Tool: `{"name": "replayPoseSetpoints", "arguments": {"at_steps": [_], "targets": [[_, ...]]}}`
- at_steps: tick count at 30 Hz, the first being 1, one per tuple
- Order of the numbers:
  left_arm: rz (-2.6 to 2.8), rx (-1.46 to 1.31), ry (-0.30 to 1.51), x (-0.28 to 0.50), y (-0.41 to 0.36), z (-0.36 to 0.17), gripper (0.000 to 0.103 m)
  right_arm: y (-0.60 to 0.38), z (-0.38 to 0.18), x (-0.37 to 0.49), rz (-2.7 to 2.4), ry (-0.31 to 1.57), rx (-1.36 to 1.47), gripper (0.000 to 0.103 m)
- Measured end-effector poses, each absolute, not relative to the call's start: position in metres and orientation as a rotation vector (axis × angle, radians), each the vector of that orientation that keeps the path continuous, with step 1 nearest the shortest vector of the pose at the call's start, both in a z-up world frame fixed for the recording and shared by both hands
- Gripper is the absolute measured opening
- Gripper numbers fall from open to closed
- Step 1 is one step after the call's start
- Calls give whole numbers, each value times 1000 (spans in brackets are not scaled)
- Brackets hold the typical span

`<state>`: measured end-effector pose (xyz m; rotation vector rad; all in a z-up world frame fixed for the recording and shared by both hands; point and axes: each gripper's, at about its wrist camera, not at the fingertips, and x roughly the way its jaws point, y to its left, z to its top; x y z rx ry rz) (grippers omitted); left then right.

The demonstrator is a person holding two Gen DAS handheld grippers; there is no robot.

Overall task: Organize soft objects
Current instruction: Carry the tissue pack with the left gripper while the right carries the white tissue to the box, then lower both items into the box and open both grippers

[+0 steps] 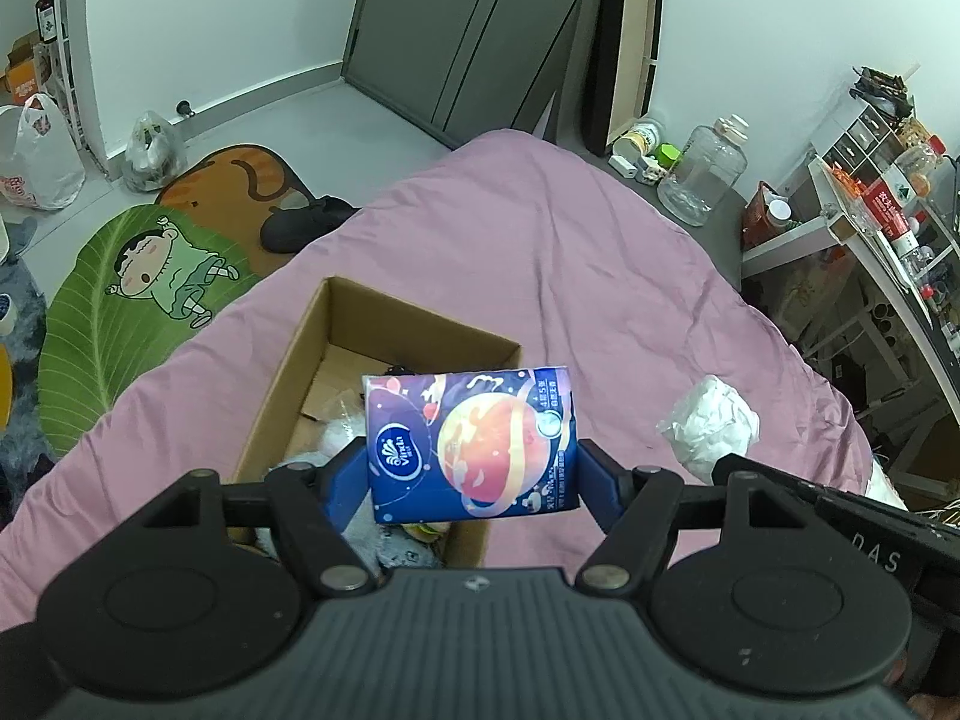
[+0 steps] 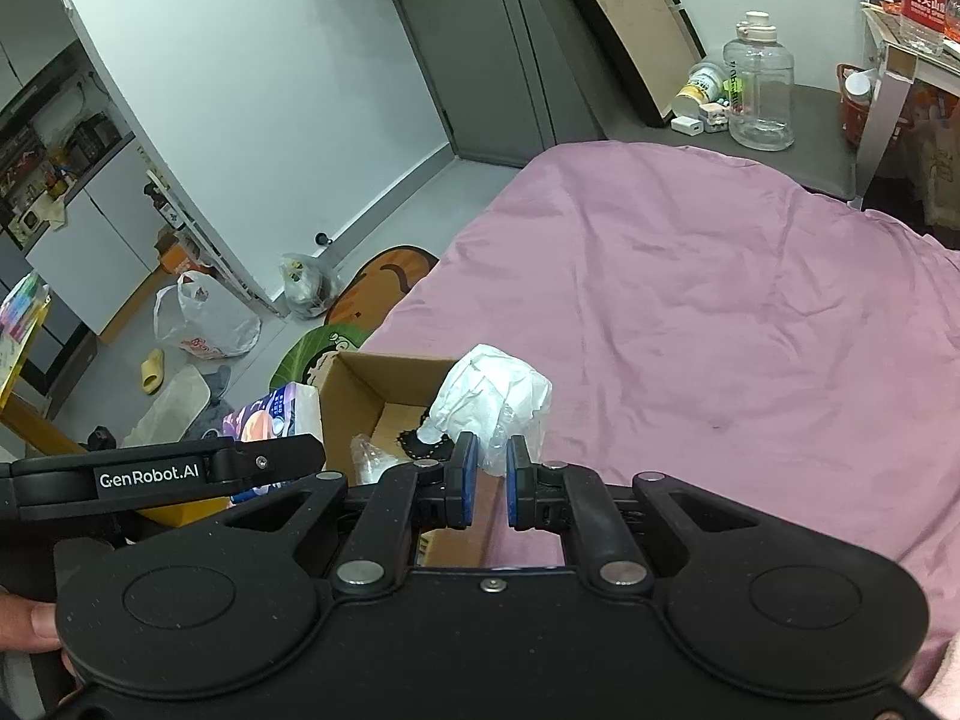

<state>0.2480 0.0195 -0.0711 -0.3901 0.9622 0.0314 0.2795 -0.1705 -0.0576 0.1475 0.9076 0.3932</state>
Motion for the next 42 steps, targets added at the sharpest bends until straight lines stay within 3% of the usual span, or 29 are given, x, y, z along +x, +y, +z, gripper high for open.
{"name": "replayPoseSetpoints", "arguments": {"at_steps": [42], "targets": [[101, -478, 1118, 333, 87, -145, 72, -88, -108, 344, 451, 1045, 76, 10]]}}
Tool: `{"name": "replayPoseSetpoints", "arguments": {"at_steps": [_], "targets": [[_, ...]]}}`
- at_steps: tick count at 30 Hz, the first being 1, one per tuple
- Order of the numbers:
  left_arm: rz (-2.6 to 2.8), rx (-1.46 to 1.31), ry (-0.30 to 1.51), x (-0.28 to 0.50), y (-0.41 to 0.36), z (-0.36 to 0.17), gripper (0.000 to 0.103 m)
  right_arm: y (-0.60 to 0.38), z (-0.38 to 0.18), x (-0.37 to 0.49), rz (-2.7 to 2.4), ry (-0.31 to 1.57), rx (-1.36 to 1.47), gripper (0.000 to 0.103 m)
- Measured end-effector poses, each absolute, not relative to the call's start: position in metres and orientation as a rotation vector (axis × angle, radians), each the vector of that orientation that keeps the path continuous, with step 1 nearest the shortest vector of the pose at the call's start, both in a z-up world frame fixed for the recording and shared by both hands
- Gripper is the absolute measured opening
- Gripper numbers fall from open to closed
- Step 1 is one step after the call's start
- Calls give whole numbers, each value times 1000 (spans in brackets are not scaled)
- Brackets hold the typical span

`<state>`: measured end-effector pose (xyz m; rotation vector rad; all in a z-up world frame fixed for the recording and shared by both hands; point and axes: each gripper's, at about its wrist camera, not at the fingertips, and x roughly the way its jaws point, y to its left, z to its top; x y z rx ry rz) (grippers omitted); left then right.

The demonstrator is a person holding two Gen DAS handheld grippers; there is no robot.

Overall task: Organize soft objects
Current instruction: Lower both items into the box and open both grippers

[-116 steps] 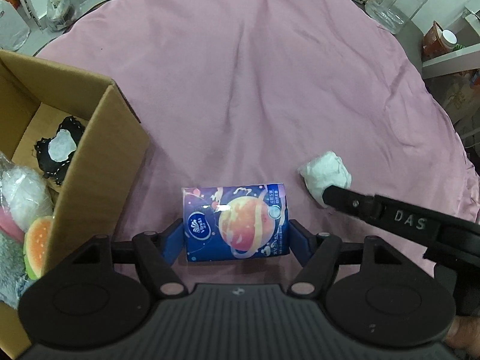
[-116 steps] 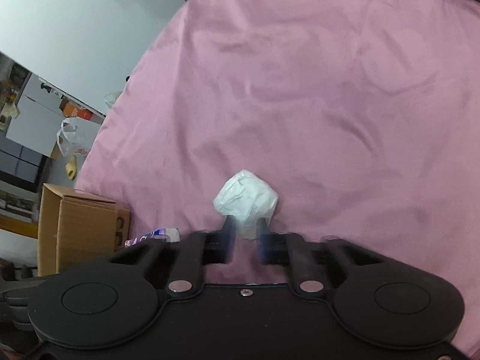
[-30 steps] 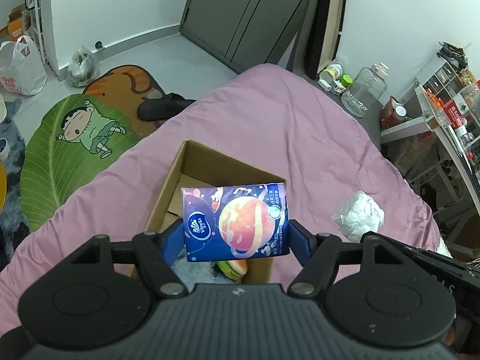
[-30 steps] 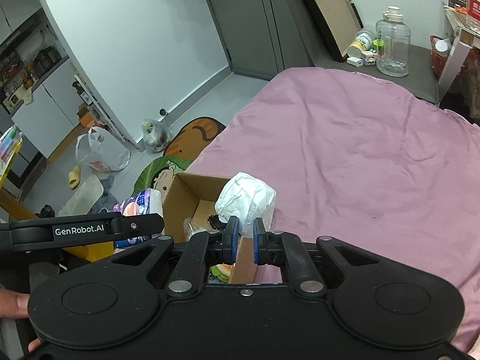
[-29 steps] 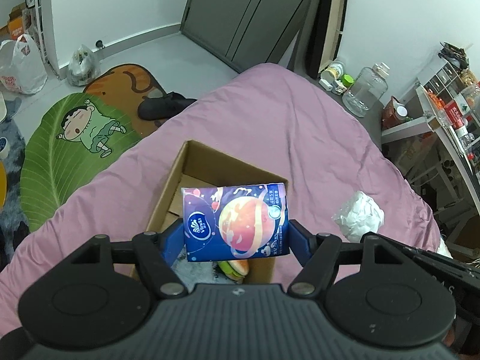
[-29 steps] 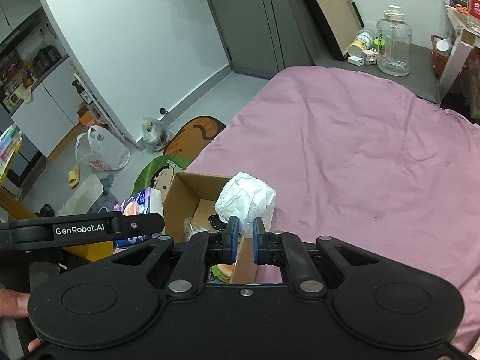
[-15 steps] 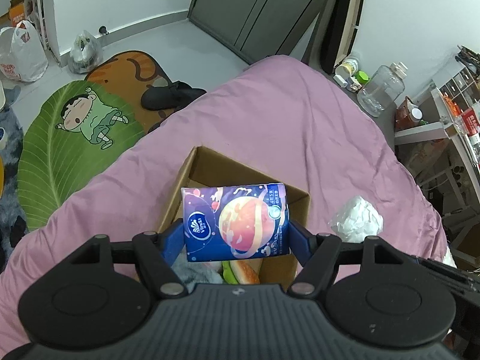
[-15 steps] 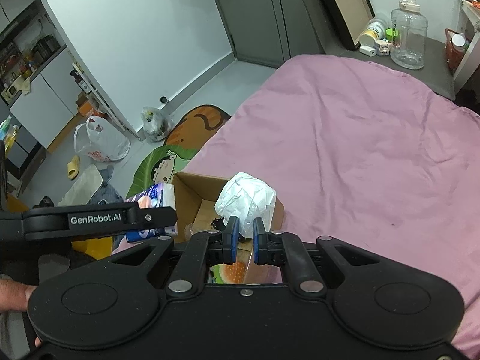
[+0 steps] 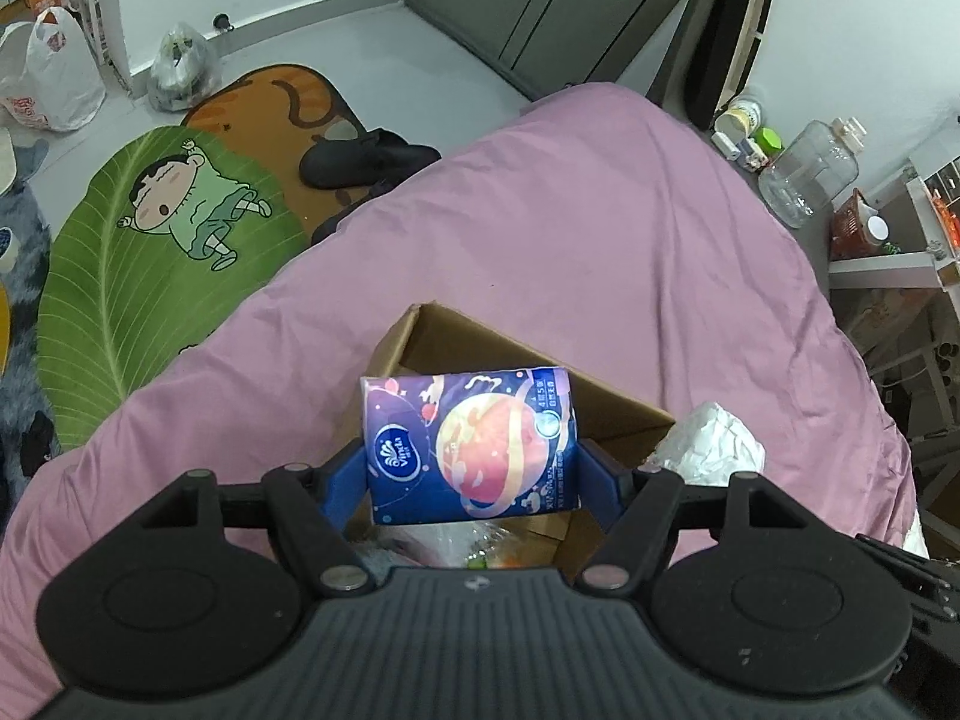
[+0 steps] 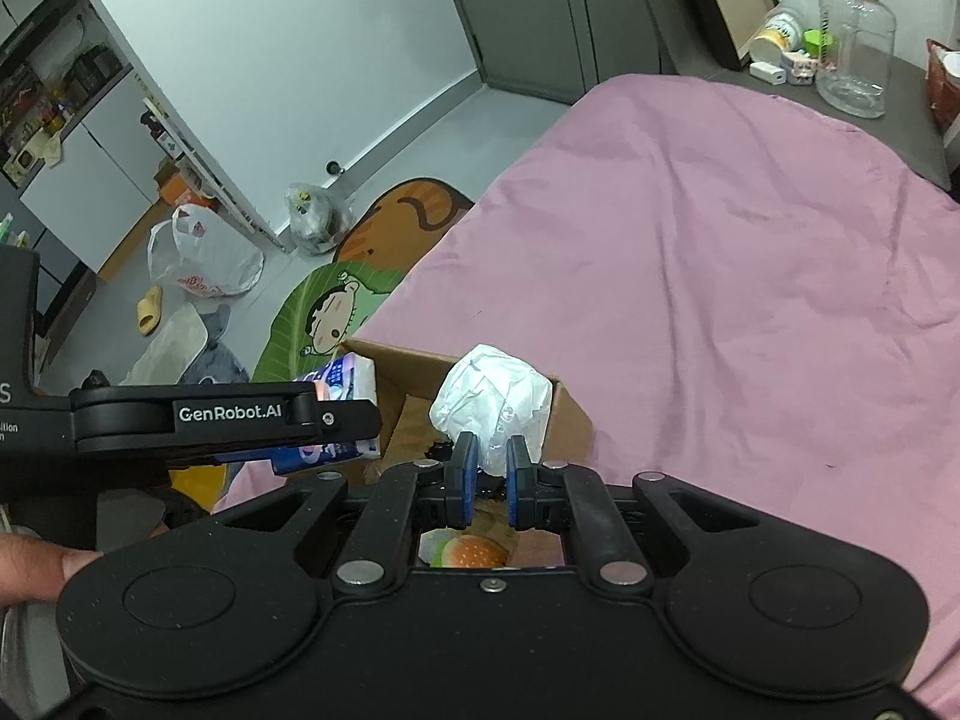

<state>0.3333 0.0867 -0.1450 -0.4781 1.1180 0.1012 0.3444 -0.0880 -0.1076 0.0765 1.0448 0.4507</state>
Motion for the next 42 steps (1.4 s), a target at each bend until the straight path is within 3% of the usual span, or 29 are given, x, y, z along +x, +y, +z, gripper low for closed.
{"name": "replayPoseSetpoints", "arguments": {"at_steps": [18, 25, 30, 35, 42], "targets": [[133, -504, 1098, 335, 112, -135, 74, -65, -134, 356, 483, 1113, 52, 10], [155, -495, 1091, 325, 118, -125, 74, -68, -129, 353, 449, 1107, 54, 26], [147, -488, 1086, 317, 116, -115, 74, -78, -119, 346, 438, 1088, 55, 28], [130, -472, 1099, 309, 109, -109, 77, -85, -109, 336, 433, 1067, 56, 42], [106, -412, 1096, 291, 96, -91, 84, -95, -92, 321, 438, 1037, 65, 48]]}}
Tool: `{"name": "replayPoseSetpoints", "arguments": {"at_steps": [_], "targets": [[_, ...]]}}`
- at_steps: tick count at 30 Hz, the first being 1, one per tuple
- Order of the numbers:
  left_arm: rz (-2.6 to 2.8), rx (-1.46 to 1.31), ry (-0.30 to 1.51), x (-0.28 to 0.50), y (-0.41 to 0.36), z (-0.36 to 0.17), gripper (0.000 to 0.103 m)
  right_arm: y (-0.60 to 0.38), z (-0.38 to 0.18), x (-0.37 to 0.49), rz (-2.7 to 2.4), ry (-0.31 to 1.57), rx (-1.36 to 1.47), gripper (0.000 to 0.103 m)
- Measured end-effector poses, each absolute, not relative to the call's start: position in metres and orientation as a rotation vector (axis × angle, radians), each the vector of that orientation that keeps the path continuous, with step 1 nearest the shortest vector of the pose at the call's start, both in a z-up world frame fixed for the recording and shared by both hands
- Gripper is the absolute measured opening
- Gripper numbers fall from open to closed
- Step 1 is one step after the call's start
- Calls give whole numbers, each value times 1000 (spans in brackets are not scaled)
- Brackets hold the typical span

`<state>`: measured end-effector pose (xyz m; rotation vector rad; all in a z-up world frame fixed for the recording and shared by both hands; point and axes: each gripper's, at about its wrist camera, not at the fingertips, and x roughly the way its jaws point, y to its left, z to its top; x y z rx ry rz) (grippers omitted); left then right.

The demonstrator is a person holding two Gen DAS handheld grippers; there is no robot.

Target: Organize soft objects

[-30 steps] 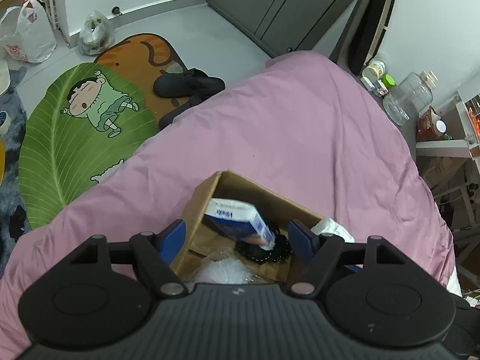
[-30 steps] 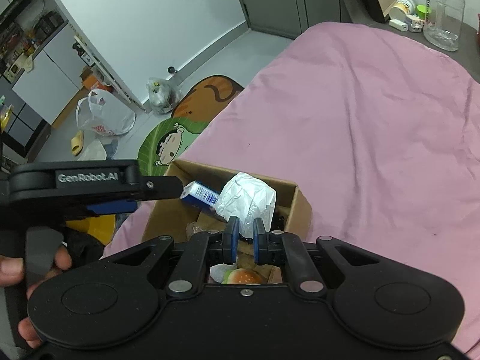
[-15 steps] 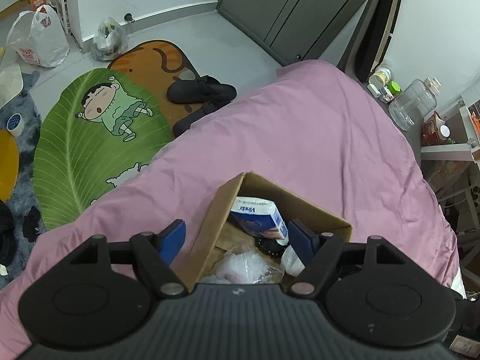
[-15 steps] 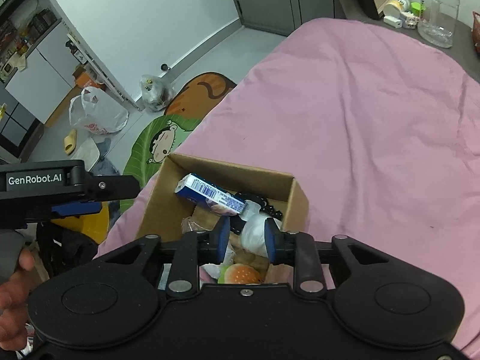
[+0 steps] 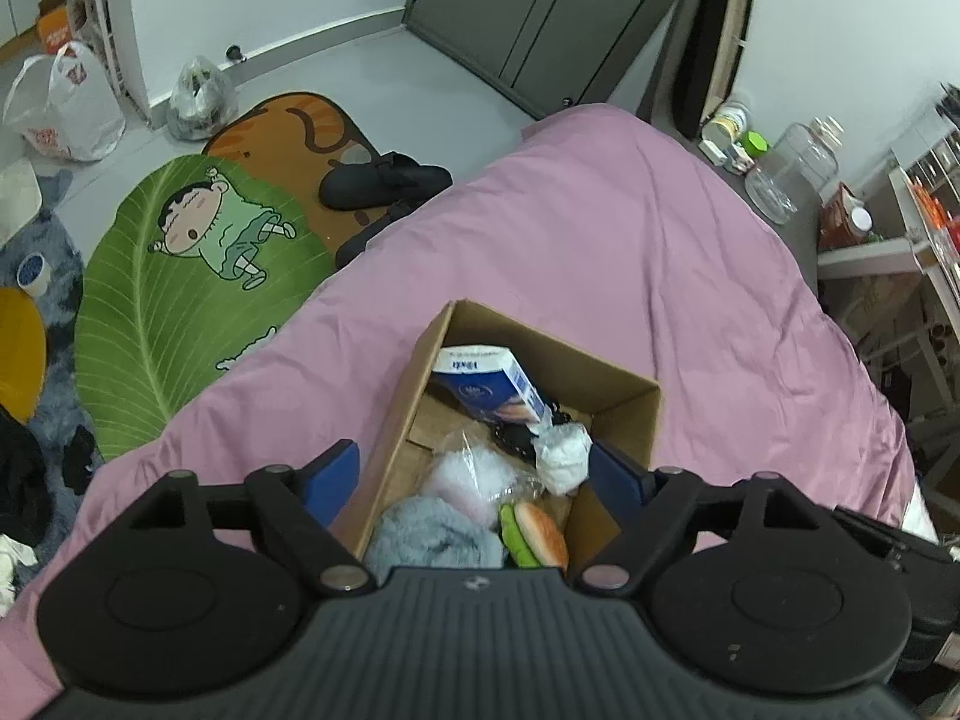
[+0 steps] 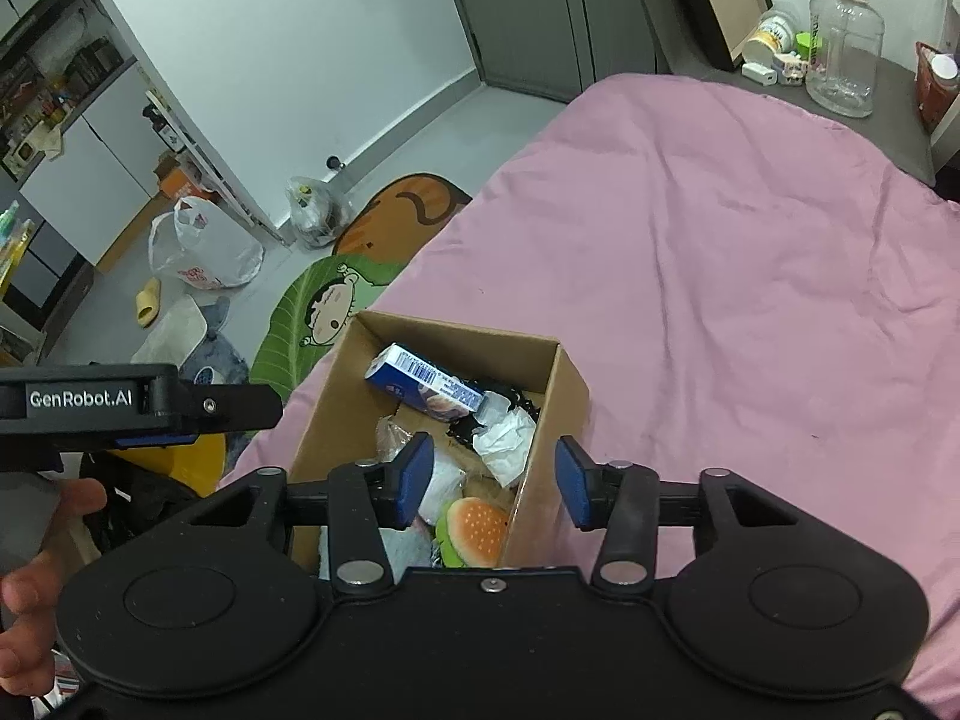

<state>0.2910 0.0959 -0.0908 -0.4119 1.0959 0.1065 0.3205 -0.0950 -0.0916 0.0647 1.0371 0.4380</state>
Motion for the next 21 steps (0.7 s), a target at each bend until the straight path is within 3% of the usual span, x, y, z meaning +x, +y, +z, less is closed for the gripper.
{"name": "replayPoseSetpoints", "arguments": {"at_steps": [6, 10, 21], "targets": [[84, -388, 1079, 272, 87, -76, 89, -104, -78, 305, 414, 1008, 87, 55], [79, -352, 1060, 258, 82, -70, 95, -109, -69, 288, 400, 973, 99, 70], [51, -317, 995, 223, 68, -56, 102, -131, -58, 250, 363, 903, 140, 99]]}}
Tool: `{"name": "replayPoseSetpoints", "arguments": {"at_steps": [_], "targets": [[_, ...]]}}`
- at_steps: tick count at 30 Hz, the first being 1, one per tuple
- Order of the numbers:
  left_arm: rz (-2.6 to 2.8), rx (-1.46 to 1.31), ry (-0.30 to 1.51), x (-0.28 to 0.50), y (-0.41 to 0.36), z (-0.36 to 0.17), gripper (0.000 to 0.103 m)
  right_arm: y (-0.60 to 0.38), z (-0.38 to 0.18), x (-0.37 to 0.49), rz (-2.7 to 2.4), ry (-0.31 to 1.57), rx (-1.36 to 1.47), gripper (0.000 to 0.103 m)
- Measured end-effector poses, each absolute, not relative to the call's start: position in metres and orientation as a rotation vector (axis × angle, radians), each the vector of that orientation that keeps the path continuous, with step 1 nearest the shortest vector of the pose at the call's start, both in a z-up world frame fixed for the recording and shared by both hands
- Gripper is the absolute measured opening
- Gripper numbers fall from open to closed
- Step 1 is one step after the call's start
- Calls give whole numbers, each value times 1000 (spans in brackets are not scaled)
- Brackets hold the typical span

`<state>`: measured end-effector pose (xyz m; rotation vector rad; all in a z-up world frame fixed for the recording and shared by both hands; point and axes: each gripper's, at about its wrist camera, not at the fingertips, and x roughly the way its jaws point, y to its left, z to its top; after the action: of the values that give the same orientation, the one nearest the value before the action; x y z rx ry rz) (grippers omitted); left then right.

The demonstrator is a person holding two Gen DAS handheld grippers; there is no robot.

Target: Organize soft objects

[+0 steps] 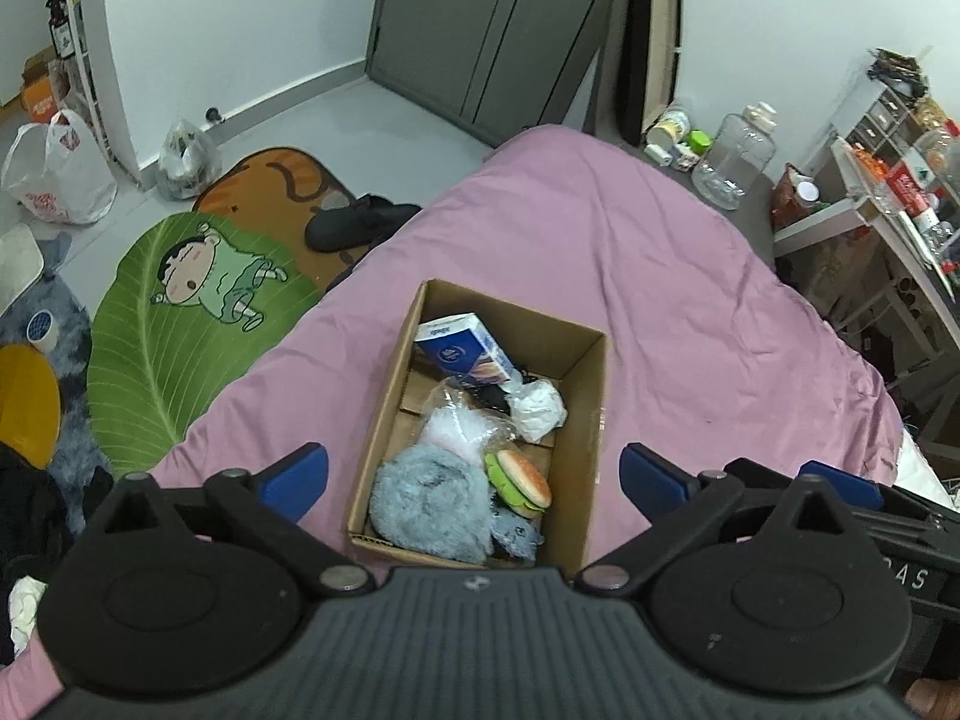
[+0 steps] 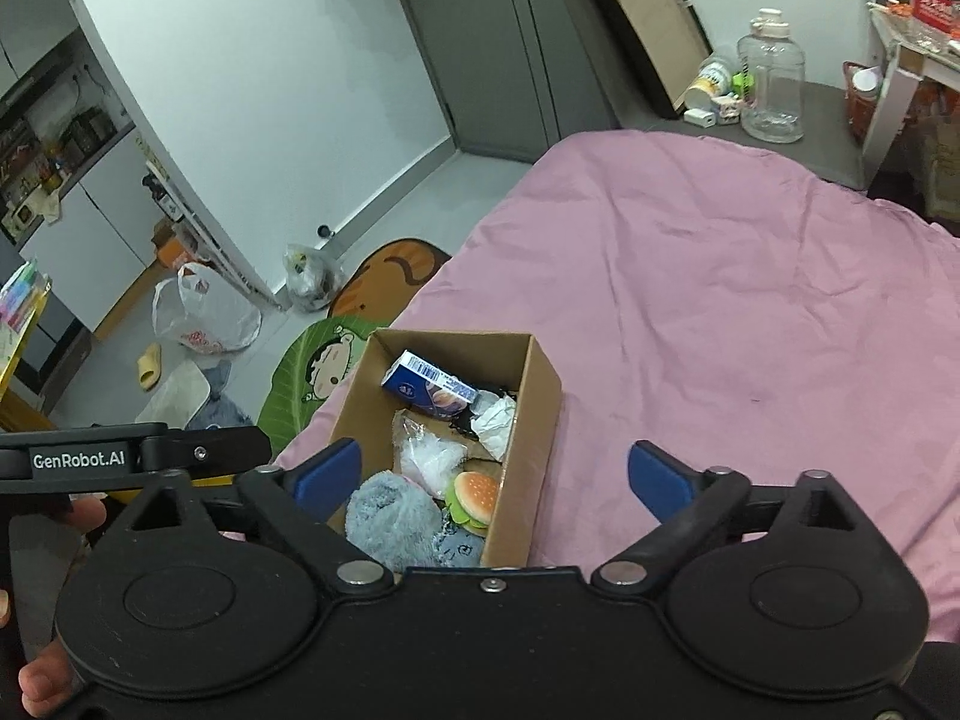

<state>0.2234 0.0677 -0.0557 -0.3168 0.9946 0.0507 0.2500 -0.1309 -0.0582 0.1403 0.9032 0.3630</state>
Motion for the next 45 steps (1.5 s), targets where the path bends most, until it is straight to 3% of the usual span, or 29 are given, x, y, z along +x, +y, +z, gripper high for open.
{"name": "replayPoseSetpoints", "arguments": {"at_steps": [2, 45], "targets": [[51, -311, 970, 216, 64, -51, 103, -136, -54, 245, 358, 894, 143, 103], [50, -247, 745, 72, 8, -2, 103, -206, -1, 112, 341, 758, 111, 103]]}}
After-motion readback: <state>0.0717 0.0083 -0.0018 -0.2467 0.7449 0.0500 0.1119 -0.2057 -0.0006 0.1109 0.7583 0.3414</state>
